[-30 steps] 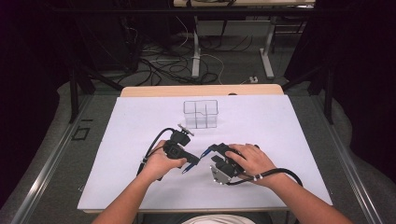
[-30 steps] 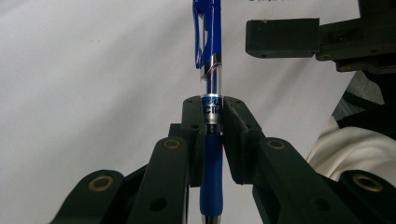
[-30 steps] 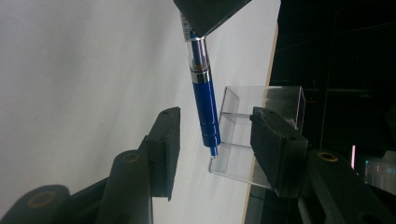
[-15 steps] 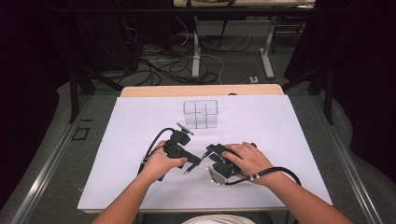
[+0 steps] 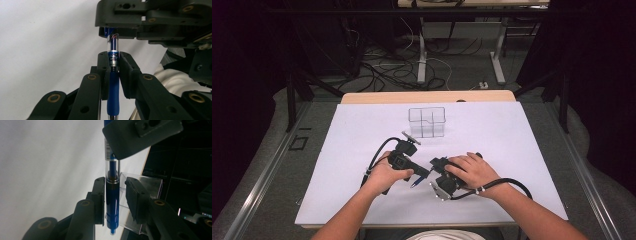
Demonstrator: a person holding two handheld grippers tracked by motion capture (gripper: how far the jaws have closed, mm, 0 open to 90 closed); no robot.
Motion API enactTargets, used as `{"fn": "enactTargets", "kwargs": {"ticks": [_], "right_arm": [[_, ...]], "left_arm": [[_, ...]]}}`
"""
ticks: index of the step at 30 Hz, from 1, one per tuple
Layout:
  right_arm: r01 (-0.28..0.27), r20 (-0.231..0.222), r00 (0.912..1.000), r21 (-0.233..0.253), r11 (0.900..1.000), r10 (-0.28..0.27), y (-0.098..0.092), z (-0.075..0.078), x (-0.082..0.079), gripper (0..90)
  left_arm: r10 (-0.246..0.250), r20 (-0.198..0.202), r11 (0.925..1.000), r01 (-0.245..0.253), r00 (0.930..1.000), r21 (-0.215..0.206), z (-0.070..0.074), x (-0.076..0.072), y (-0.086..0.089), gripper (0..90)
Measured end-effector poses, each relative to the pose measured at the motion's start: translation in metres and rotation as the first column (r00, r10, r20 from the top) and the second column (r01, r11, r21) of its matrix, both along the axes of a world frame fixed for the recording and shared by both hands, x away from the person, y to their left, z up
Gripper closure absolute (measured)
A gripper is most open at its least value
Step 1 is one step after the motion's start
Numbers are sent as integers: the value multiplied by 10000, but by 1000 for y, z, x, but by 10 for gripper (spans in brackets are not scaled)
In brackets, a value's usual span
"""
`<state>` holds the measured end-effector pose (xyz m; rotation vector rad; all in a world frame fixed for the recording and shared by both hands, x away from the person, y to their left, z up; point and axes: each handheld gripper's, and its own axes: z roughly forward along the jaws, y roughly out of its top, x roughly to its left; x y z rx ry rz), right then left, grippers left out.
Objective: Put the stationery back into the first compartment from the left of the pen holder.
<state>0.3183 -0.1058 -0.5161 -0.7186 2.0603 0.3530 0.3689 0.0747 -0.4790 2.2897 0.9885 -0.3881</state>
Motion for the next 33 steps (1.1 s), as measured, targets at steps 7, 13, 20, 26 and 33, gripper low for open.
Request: {"fn": "enactTargets", "kwargs": {"ticks": [7,13,20,26,33], "right_arm": [[-159,159,9997,-422,9990,165,5,-1,0,766],[-237,277,9993,-502,9985,251,6,-3,1,794],[-269,446,9986,-499,9984,292,9,0,5,795],[-115,397,9991,-396,9991,131,12,2,11,795],[-22,322,9995,-191,9998,28,12,2,18,795]], "left_arm": [[60,2,9999,-60,10000,-81,1,0,0,794],[220,-127,9997,-221,9997,-140,1,1,1,793],[498,-202,9986,-501,9986,-144,1,3,4,737],[955,-102,9950,-958,9954,-286,4,7,13,614],[1834,735,9824,-1801,9803,-491,14,14,35,500]]}}
